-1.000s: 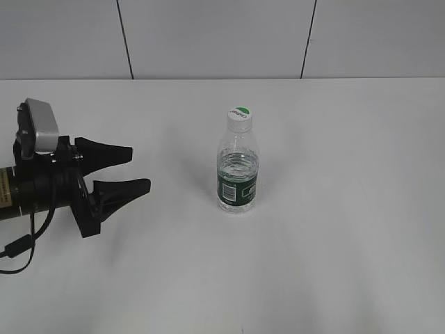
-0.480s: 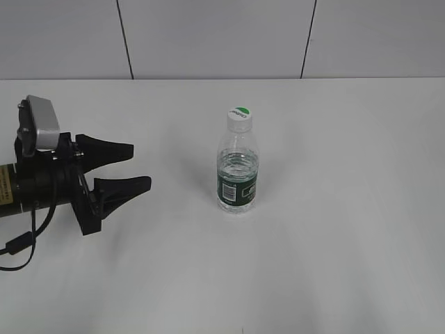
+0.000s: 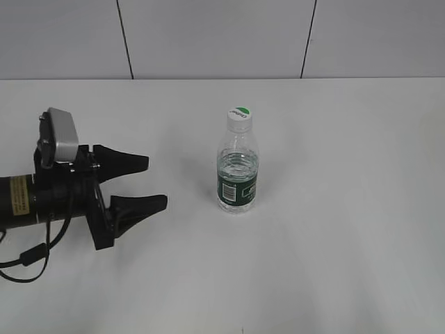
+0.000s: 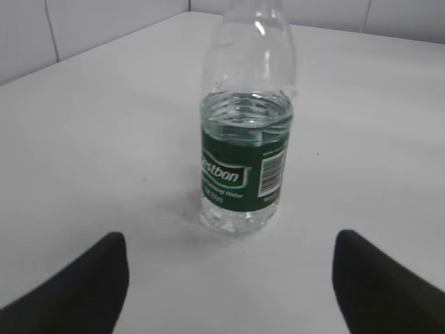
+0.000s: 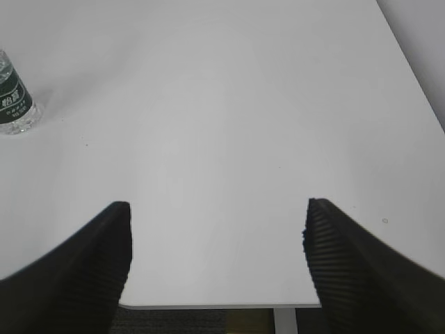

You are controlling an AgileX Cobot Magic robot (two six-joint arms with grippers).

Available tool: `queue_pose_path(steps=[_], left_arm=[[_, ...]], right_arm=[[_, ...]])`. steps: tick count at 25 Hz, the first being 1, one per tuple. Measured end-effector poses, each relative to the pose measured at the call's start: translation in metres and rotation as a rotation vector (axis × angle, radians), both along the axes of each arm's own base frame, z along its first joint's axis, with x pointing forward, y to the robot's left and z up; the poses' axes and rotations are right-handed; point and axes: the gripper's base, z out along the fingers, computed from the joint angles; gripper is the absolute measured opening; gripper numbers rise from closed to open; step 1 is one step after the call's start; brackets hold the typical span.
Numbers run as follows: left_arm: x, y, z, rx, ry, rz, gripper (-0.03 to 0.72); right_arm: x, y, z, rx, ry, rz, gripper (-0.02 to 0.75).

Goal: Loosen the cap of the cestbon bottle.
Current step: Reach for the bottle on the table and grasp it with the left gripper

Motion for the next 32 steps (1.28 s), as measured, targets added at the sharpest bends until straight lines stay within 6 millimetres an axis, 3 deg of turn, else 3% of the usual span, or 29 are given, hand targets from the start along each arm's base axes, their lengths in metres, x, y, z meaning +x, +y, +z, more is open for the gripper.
queue_pose_path(steps=[8, 22, 32], left_arm=[[0.007, -0.024, -0.004, -0.004, -0.021, -0.080, 0.548], [0.022, -0.044, 0.000, 0.030, -0.080, -0.124, 0.548], [0.024, -0.060, -0.010, 0.062, -0.040, -0.155, 0.548]], right_arm=[[0.000, 0.000, 0.000, 0.000, 0.000, 0.000, 0.588], [0.000, 0.000, 0.000, 0.000, 0.000, 0.000, 0.588], [0.000, 0.000, 0.000, 0.000, 0.000, 0.000, 0.588]])
